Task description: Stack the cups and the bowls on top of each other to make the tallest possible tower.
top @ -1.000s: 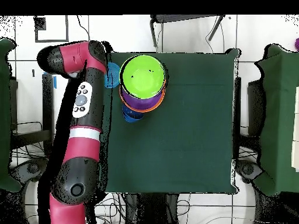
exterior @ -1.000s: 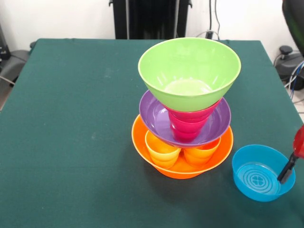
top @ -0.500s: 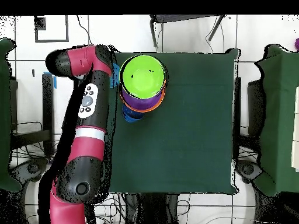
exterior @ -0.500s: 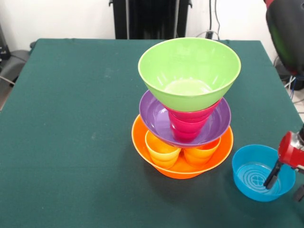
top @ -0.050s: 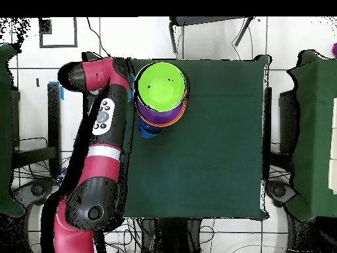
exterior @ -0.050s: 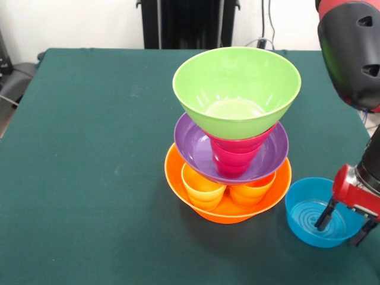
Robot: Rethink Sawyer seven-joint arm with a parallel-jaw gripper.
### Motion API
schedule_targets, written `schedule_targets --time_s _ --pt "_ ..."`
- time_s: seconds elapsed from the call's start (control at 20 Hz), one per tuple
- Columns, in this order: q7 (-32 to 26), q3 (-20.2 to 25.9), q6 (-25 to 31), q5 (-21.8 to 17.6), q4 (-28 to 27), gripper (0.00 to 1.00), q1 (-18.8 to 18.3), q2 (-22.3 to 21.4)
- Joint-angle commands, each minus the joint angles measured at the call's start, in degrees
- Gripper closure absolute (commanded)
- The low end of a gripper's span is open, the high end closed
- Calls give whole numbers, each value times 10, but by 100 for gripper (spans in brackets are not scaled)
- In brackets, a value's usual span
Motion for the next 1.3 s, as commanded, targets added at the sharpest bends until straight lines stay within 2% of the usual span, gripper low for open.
schedule_targets --time_s 0.05,0.7,0.75,0.95,1.3 --pt "-74 95 17 -38 43 0 12 18" --pt "-34 110 33 -13 21 0 17 32" --pt "-31 105 32 -16 21 100 18 32" --pt "-4 103 53 -3 20 100 16 34" --pt "11 94 86 6 11 100 16 32"
